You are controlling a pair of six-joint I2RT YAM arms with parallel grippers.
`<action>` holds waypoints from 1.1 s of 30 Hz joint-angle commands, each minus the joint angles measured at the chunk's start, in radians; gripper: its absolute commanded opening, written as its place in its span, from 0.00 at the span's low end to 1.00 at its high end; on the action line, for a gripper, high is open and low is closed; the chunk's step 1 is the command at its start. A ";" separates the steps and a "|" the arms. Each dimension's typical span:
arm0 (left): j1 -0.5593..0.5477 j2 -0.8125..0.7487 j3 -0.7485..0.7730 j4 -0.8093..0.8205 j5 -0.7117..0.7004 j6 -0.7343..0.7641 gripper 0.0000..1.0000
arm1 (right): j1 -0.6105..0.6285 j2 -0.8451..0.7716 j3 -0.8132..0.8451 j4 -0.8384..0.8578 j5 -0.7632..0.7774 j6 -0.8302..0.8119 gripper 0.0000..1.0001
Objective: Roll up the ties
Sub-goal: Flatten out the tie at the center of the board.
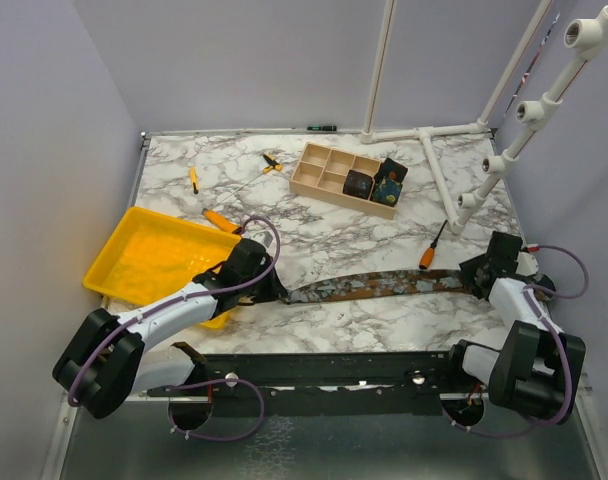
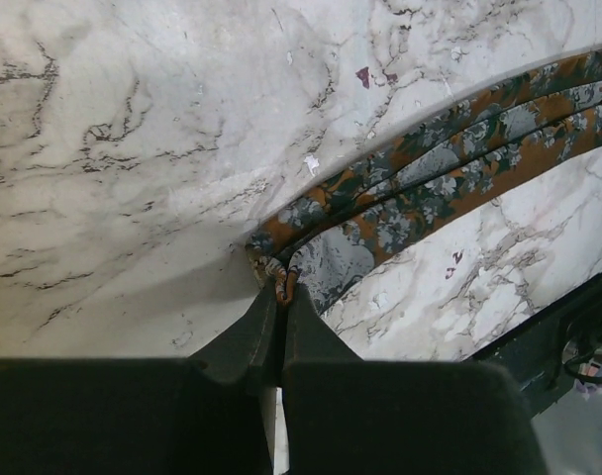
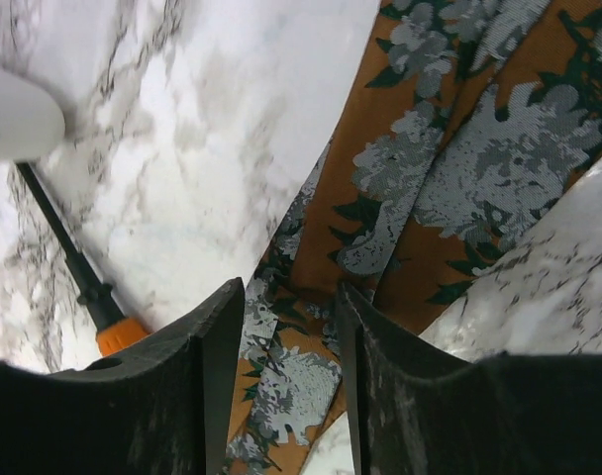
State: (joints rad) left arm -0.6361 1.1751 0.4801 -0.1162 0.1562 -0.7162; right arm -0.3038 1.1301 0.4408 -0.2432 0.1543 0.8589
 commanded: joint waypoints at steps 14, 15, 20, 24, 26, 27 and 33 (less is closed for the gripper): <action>-0.001 -0.054 0.043 -0.107 -0.122 0.026 0.48 | -0.037 -0.178 0.008 0.016 -0.189 -0.136 0.74; -0.001 -0.060 0.046 -0.112 -0.134 0.025 0.51 | -0.006 -0.198 0.000 0.045 -0.223 -0.136 0.77; -0.001 -0.156 0.051 -0.127 -0.149 0.017 0.61 | 0.303 -0.216 0.064 0.109 -0.326 -0.219 0.76; 0.000 -0.234 0.058 -0.160 -0.189 0.002 0.63 | 0.606 -0.102 0.180 0.003 -0.269 -0.336 0.73; 0.000 -0.249 0.063 -0.173 -0.202 -0.011 0.63 | 0.719 -0.056 0.200 -0.041 -0.203 -0.371 0.71; 0.000 -0.254 0.063 -0.177 -0.208 -0.019 0.63 | 0.766 -0.037 0.203 -0.058 -0.170 -0.382 0.71; 0.000 -0.296 0.034 -0.185 -0.241 -0.070 0.63 | 0.974 0.111 0.200 -0.117 -0.054 -0.382 0.70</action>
State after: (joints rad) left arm -0.6369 0.9157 0.5255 -0.2741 -0.0296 -0.7395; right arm 0.5892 1.1553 0.6411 -0.2535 -0.0158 0.5121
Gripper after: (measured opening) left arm 0.632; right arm 0.700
